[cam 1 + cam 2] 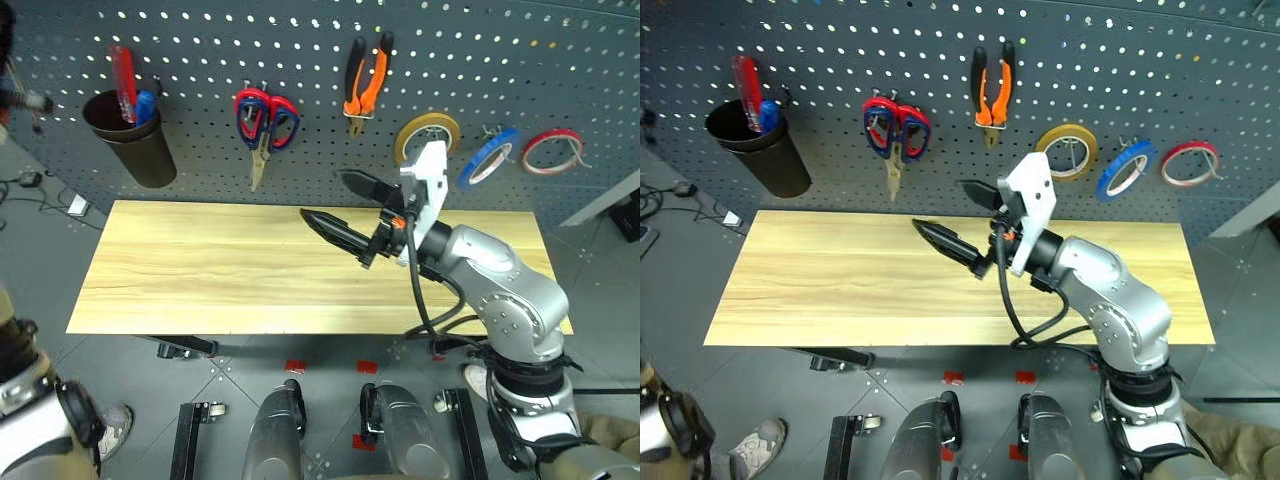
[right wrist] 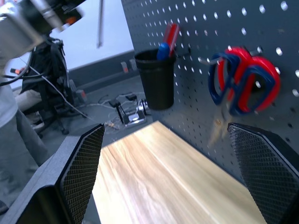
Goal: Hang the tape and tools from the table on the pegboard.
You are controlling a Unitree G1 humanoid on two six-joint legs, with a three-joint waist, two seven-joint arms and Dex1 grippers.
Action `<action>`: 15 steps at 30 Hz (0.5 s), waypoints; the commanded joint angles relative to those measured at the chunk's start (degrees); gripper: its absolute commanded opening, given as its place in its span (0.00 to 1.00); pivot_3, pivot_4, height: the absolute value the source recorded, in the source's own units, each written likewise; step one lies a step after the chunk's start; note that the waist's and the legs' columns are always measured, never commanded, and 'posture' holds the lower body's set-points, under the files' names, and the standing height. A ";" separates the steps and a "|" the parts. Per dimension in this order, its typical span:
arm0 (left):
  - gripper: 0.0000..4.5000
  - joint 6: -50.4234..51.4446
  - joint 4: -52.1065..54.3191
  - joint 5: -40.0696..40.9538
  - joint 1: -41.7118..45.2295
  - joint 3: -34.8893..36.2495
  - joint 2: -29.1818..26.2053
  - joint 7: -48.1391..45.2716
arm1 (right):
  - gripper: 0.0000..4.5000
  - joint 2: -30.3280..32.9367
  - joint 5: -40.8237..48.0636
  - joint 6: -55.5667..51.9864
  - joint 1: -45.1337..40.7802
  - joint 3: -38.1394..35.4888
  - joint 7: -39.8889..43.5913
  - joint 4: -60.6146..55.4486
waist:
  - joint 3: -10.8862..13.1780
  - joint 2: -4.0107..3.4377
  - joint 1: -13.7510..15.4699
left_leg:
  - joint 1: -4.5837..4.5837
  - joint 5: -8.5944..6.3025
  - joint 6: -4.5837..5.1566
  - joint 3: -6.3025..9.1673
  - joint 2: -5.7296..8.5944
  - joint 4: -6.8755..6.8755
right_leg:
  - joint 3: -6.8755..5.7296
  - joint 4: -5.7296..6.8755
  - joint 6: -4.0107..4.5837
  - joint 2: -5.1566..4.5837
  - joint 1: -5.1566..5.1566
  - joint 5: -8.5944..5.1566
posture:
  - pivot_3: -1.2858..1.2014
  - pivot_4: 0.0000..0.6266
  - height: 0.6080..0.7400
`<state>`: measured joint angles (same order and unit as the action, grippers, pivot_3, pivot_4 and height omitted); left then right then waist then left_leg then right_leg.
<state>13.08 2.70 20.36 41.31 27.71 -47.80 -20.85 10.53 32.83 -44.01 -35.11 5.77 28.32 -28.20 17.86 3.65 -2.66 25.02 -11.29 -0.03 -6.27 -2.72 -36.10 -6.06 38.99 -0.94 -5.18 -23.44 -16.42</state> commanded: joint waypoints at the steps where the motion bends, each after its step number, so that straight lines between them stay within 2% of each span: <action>1: 0.12 -12.49 -8.14 -6.03 3.96 -4.84 1.38 -0.82 | 1.00 -0.92 1.60 1.55 -1.88 -0.05 0.35 -1.06 | -0.40 0.06 -0.09 | 0.00 -0.01 0.01 -0.03 0.01 -0.01 | 0.01 -0.01 0.00 -0.01 0.00 0.00 | 0.47 0.32 1.00; 4: 0.12 -19.81 -15.61 -8.99 7.57 -8.08 3.85 -0.75 | 1.00 -0.86 2.60 1.67 -2.72 -0.09 1.58 -1.28 | -0.62 0.15 -0.22 | 0.00 -0.01 0.02 -0.04 -0.01 -0.04 | 0.00 0.00 0.00 -0.02 0.00 0.00 | 0.46 0.32 1.00; 8: 0.12 -28.83 -23.50 -13.21 8.26 -10.90 7.86 1.63 | 1.00 0.56 -1.14 5.32 -3.03 2.30 2.54 -2.29 | -0.65 0.16 -0.57 | 0.00 0.00 0.02 -0.04 -0.04 -0.09 | 0.01 0.04 0.00 -0.01 0.00 0.00 | 0.45 0.33 1.00; 15: 0.12 -37.81 -30.04 -18.45 6.48 -11.66 9.28 7.11 | 1.00 0.26 -2.52 6.35 -3.64 4.16 1.03 -2.73 | -0.67 0.17 -1.80 | 0.01 0.00 0.03 -0.03 -0.09 -0.16 | 0.01 0.08 0.01 -0.02 -0.02 0.01 | 0.44 0.34 1.00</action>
<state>-21.88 -26.99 3.12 48.03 15.42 -38.52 -15.80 10.88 30.55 -39.19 -37.50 9.13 29.67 -27.81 17.19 3.82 -4.46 25.03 -11.29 0.00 -6.30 -2.80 -36.27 -6.05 39.08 -0.93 -5.20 -23.45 -16.41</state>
